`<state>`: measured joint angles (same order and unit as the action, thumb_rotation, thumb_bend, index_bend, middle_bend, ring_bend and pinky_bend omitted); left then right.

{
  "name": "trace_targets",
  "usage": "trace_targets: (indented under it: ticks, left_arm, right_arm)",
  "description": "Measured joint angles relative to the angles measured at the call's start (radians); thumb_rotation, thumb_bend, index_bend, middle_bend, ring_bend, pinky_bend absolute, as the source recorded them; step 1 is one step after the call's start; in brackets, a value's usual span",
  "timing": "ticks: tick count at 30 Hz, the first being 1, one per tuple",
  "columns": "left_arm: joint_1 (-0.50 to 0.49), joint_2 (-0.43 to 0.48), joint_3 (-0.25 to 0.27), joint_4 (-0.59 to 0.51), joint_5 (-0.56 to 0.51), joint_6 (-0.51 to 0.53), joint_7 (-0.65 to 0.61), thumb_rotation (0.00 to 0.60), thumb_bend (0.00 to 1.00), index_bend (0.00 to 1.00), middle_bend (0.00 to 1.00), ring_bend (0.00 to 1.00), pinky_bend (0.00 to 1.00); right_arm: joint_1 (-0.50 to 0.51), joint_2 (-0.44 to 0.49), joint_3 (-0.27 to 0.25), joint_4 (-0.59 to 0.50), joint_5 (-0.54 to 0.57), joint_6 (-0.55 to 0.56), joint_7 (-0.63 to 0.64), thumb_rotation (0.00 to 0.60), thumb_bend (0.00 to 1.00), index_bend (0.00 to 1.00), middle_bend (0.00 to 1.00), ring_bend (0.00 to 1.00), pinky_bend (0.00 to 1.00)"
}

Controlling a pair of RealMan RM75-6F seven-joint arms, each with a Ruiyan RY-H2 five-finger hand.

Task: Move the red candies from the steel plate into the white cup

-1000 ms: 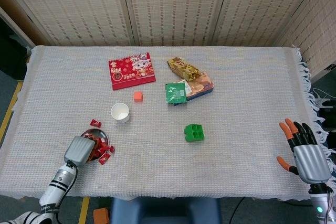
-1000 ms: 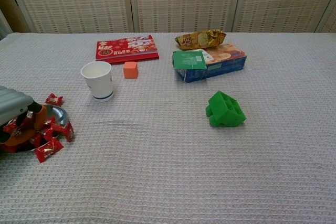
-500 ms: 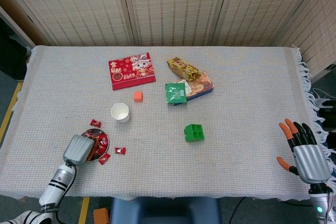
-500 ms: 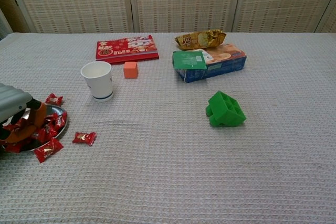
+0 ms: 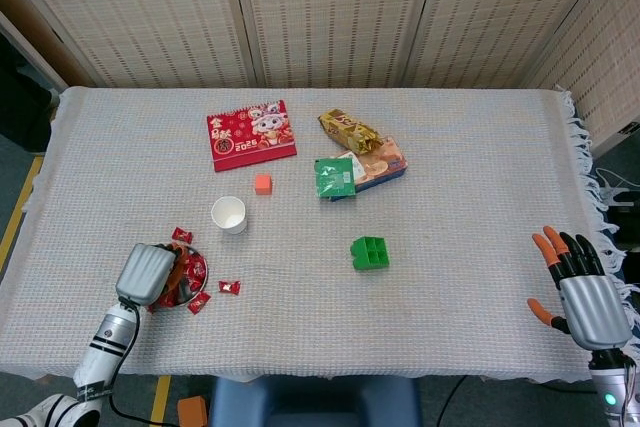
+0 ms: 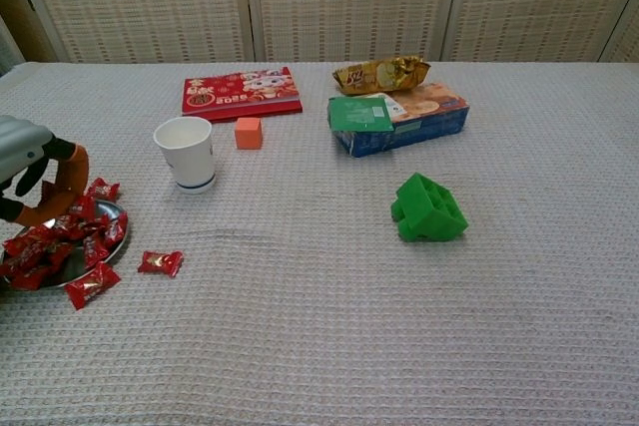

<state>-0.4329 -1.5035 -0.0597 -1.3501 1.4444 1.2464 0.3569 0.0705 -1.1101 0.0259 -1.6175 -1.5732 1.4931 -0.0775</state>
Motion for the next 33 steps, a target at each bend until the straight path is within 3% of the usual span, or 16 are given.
trace_targets:
  ticks: [4,11,17,33]
  left_arm:
    - [-0.011,0.007,-0.021,-0.007,0.005,0.010,-0.016,0.600,0.74,0.74,0.73,0.67,1.00]
    - [-0.104,0.023,-0.135,-0.042,-0.014,-0.018,-0.048,0.600,0.74,0.74,0.73,0.67,1.00]
    - [-0.179,-0.003,-0.194,-0.026,-0.062,-0.075,-0.042,0.600,0.74,0.74,0.73,0.67,1.00]
    - [-0.296,-0.163,-0.204,0.160,-0.102,-0.144,-0.031,0.600,0.74,0.74,0.73,0.67,1.00]
  right_arm:
    - [-0.001,0.003,0.001,0.001,0.001,0.003,0.006,0.600,0.13,0.00,0.00,0.00,0.00]
    - [-0.001,0.005,0.003,-0.001,0.007,0.001,0.006,0.600,0.13,0.00,0.00,0.00,0.00]
    - [0.000,0.004,0.007,-0.001,0.018,-0.005,0.001,0.600,0.13,0.00,0.00,0.00,0.00]
    - [0.004,0.001,0.015,-0.001,0.049,-0.025,-0.016,0.600,0.13,0.00,0.00,0.00,0.00]
